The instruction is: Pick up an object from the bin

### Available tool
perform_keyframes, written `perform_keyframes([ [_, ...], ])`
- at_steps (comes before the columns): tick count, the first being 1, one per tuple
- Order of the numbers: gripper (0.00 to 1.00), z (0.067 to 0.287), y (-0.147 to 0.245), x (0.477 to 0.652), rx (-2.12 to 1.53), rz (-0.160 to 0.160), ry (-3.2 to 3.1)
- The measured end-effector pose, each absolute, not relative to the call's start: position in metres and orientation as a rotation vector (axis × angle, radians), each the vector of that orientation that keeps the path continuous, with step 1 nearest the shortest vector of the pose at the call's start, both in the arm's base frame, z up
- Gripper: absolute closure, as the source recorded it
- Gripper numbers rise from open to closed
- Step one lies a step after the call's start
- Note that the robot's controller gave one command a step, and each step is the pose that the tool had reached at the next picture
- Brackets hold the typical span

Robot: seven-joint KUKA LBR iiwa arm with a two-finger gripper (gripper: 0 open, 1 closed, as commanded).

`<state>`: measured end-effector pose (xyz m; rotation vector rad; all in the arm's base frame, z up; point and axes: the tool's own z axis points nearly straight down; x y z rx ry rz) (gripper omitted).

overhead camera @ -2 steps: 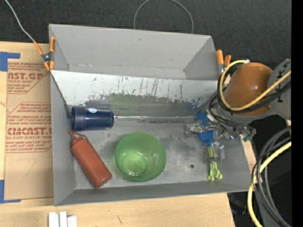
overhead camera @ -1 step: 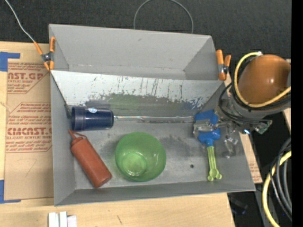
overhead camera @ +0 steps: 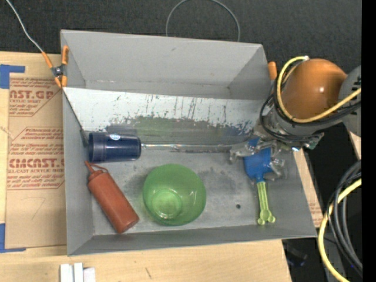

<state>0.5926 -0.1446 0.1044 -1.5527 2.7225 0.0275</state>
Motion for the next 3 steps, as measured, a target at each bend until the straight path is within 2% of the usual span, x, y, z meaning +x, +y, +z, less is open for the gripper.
perform_keyframes([
  [1, 0.00, 0.107, -0.139, 0.572, -1.679, 0.014, 2.637],
  [2, 1.00, 0.073, -0.138, 0.587, -2.099, 0.097, 2.331],
  [3, 1.00, 0.073, -0.138, 0.587, -2.099, 0.097, 2.331],
])
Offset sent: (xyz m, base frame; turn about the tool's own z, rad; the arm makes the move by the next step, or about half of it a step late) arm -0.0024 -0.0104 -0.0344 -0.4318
